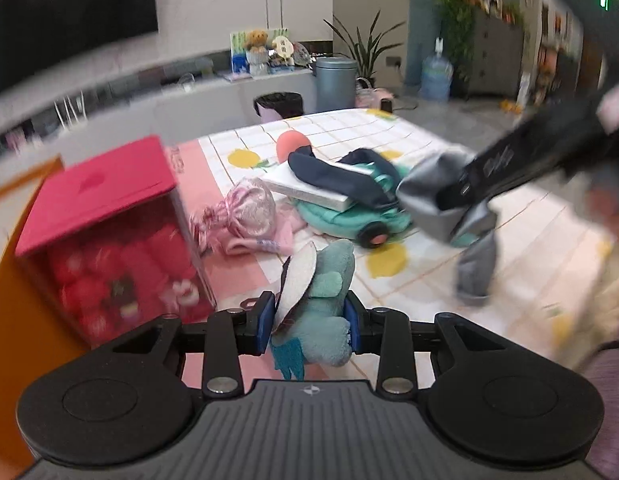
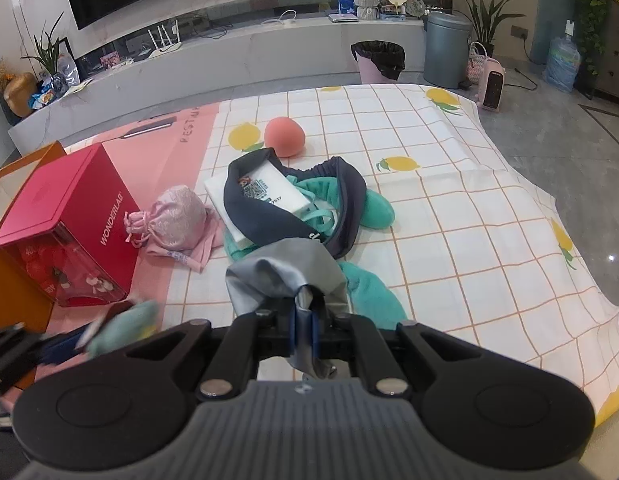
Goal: Organize soft objects
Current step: 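Grasp the teal plush toy with the left tool while the right tool holds the grey cloth, then carry the teal plush and grey cloth over the orange box with both tools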
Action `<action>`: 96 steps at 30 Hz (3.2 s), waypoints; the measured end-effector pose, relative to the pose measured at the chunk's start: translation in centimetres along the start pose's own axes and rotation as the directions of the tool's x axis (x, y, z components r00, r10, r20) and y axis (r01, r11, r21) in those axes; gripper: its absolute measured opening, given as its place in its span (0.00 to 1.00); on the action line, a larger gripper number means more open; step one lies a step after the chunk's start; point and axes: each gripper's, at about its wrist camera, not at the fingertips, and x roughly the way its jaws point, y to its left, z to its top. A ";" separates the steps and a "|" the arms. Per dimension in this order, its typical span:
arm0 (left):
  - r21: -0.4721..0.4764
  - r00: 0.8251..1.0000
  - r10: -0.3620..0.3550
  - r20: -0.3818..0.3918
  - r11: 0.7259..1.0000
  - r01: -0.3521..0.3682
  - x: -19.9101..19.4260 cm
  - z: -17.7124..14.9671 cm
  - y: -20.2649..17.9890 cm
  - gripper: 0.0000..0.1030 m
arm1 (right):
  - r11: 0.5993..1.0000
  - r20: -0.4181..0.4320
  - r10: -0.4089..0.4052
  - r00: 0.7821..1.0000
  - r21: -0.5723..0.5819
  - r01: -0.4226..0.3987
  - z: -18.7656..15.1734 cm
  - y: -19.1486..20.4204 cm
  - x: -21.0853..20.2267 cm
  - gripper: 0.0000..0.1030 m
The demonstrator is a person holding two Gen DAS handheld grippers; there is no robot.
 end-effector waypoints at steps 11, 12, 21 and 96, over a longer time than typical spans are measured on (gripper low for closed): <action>-0.151 0.999 0.020 0.030 0.988 -0.015 -5.1 -0.4 5.1 0.39 | 1.000 0.003 -0.005 1.000 -0.008 0.005 -0.1 0.2 -0.2 0.05; -0.167 0.999 0.020 0.030 0.986 -0.015 -5.1 -0.4 5.5 0.39 | 1.000 0.000 -0.010 1.000 -0.007 0.010 -0.1 0.3 -0.2 0.05; -0.218 0.998 0.028 0.052 0.976 -0.016 -6.0 -0.2 7.6 0.39 | 0.999 0.000 -0.047 0.999 -0.024 0.047 -0.2 0.6 -0.4 0.04; -0.392 0.909 0.374 -0.185 0.820 -0.417 -11.4 -3.6 21.9 0.40 | 0.850 0.000 0.368 0.930 -0.405 -0.337 -1.5 34.2 -0.7 0.09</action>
